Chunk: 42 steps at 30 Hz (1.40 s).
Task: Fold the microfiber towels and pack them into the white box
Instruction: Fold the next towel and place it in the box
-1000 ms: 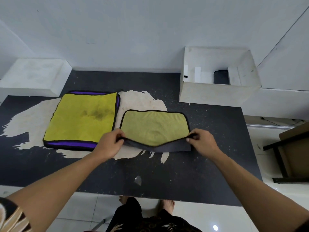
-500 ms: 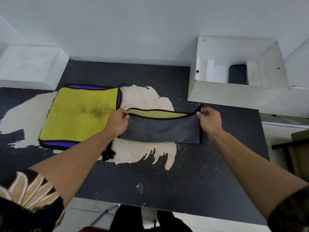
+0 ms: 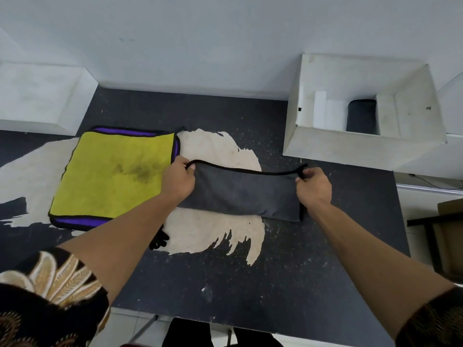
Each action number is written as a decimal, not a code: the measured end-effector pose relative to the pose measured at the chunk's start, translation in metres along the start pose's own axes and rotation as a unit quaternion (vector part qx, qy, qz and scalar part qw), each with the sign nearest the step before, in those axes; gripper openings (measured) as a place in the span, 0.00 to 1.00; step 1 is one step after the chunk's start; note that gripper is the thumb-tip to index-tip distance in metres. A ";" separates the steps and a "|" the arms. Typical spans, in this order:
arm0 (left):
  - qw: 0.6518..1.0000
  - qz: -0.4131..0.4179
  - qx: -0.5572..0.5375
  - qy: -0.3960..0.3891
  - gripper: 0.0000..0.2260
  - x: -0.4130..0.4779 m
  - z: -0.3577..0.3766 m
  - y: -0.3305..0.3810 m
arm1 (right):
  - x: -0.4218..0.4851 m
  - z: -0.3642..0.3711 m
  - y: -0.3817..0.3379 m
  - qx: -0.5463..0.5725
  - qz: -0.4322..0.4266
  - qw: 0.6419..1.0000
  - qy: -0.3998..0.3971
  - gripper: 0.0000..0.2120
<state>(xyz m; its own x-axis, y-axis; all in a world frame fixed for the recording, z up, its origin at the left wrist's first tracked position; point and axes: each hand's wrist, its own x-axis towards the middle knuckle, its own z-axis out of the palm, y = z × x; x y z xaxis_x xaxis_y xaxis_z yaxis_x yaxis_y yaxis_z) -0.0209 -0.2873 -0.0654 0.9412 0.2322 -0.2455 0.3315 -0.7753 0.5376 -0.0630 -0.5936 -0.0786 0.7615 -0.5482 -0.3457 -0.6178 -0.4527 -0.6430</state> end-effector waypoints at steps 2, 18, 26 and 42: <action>1.000 -0.003 0.017 -0.021 0.12 0.002 0.000 -0.001 | -0.003 0.000 0.003 0.009 0.003 1.000 -0.008 0.15; 0.976 -0.034 0.128 -0.175 0.43 -0.022 -0.016 0.000 | -0.033 -0.015 -0.006 -0.031 -0.013 0.998 -0.059 0.34; 0.958 -0.003 0.229 -0.176 0.33 -0.039 -0.023 -0.009 | -0.060 -0.027 0.008 -0.115 -0.021 0.985 -0.123 0.31; 0.911 0.243 0.320 -0.089 0.35 -0.066 0.062 -0.029 | -0.073 0.052 0.031 -0.377 -0.264 0.884 -0.078 0.36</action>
<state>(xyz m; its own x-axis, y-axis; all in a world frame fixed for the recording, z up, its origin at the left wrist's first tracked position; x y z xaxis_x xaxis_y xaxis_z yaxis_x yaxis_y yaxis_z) -0.0968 -0.3164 -0.1148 0.9223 -0.2848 -0.2612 -0.2817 -0.9582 0.0503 -0.1275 -0.5316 -0.1092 0.9642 -0.0429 -0.2618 -0.0779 -0.9891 -0.1249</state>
